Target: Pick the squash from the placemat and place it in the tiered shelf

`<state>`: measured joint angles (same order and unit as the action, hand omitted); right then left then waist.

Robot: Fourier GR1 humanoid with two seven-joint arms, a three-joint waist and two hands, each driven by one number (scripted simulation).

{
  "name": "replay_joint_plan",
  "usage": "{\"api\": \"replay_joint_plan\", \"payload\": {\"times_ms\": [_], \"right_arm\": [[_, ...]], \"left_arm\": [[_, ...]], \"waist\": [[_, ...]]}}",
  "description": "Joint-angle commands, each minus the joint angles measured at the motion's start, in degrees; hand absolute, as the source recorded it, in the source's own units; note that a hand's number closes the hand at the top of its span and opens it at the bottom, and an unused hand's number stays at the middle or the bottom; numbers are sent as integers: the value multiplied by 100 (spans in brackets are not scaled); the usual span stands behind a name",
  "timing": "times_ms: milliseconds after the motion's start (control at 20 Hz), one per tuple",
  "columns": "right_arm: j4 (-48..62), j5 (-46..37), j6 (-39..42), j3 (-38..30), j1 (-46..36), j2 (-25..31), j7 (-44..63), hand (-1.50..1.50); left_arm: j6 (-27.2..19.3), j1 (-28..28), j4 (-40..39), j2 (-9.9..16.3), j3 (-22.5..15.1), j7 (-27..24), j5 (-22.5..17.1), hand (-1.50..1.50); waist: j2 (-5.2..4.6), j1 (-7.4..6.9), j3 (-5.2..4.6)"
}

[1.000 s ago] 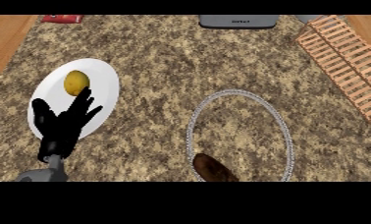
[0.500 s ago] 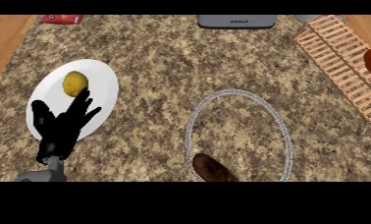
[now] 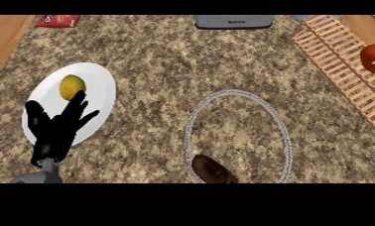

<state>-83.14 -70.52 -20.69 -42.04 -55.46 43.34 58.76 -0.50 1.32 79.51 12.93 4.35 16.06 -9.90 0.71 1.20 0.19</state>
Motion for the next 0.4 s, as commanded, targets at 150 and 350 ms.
{"api": "replay_joint_plan", "payload": {"times_ms": [150,350], "right_arm": [[-2138,582,1415,-732,751,4,667,-150],[-3176,1201,2190,-1306,1377,-63,613,-150]], "left_arm": [[-97,80,-423,-176,-25,-110,115,0],[-9,-11,43,88,118,378,-42,0]], "waist": [[-15,99,-24],[-8,52,-18]]}}
